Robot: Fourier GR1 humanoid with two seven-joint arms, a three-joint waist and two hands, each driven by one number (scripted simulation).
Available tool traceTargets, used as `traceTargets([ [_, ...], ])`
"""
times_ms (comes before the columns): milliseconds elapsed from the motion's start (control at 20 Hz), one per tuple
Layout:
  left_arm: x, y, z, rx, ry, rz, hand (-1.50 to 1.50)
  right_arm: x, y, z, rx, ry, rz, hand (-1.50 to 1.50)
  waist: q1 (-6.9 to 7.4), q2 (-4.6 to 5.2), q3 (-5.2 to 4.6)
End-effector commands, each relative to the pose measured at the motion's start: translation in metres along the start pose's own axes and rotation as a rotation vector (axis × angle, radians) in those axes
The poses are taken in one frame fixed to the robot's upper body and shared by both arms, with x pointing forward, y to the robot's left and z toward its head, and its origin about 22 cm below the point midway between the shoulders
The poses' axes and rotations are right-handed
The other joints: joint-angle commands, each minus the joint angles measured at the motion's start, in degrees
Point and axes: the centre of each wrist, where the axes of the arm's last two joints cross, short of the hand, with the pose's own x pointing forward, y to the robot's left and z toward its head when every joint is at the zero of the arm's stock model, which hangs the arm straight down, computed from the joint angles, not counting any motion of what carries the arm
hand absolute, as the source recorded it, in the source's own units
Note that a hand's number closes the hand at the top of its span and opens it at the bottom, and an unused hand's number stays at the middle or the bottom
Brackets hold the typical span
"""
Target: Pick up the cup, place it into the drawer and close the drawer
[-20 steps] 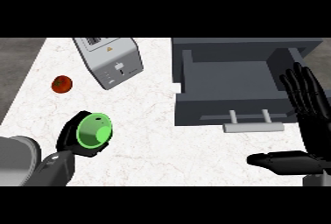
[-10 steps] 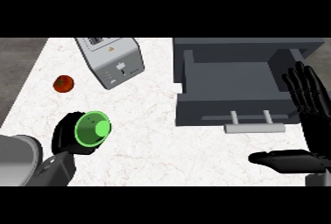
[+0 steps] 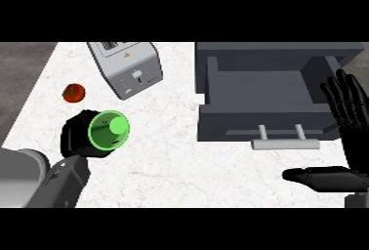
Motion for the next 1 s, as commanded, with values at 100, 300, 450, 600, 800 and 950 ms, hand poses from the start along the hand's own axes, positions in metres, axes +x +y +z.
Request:
traceTargets([
  [100,0.011,-0.042,-0.045,-0.187,-0.108,0.101,1.50,-0.005,0.001,-0.001,-0.020,0.012,0.017,-1.50,0.80,-0.30,0.10],
  [300,0.032,-0.089,-0.081,-0.255,-0.144,0.038,1.50,0.001,-0.011,-0.005,-0.045,0.023,0.016,-1.50,1.49,-0.63,0.16],
  [450,0.047,-0.121,-0.101,-0.257,-0.168,-0.016,1.50,0.009,0.002,0.013,-0.016,0.032,0.008,-1.50,0.61,-0.45,0.10],
  [600,0.064,-0.159,-0.124,-0.309,-0.180,0.013,1.50,-0.010,-0.011,0.003,-0.011,0.017,0.022,-1.50,0.58,-0.21,0.10],
  [800,0.099,-0.201,-0.137,-0.354,-0.161,-0.023,1.50,-0.004,-0.012,-0.003,-0.019,0.017,0.001,-1.50,0.82,-0.40,0.10],
  [950,0.112,-0.235,-0.139,-0.400,-0.141,-0.055,1.50,0.002,-0.015,-0.003,-0.018,0.028,0.019,-1.50,0.45,-0.43,0.08],
])
